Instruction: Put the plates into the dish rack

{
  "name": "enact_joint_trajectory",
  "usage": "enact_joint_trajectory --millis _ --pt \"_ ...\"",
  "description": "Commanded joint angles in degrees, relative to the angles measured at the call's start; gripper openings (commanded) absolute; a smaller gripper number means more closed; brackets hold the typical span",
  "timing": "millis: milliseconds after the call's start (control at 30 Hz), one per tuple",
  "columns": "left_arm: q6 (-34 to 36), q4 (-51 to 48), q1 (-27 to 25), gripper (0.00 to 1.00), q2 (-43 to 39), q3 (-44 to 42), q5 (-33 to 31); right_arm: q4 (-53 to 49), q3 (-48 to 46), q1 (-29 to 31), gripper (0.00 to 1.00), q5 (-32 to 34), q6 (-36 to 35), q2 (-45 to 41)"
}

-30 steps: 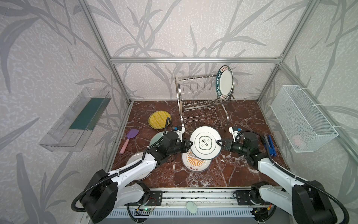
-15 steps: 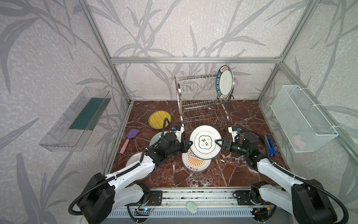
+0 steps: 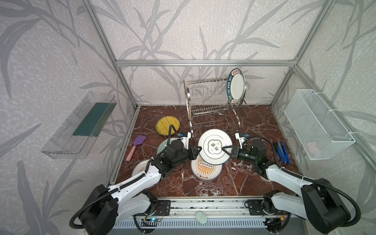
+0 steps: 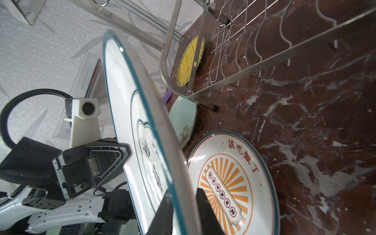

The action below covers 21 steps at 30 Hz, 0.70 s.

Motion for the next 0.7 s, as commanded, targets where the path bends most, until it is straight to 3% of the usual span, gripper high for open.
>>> enact_joint_trajectory --millis 0,200,433,667 --pt "-0.9 5.8 -0.3 0.00 -2.0 0.3 0.3 5.6 -0.4 0.9 0.14 0.3 2.3 1.4" --pt "-0.7 5.3 -0.3 0.00 -1.8 0.5 0.4 6.4 0.1 1.3 0.01 0.2 2.5 2.0" --pt "0.3 3.4 -0.3 0.00 -2.2 0.8 -0.4 3.9 0.5 1.3 0.00 1.0 1.5 0.4" --pt "0.6 2.8 -0.3 0.28 -2.2 1.0 -0.3 1.1 1.0 1.3 0.00 1.7 0.2 -1.6"
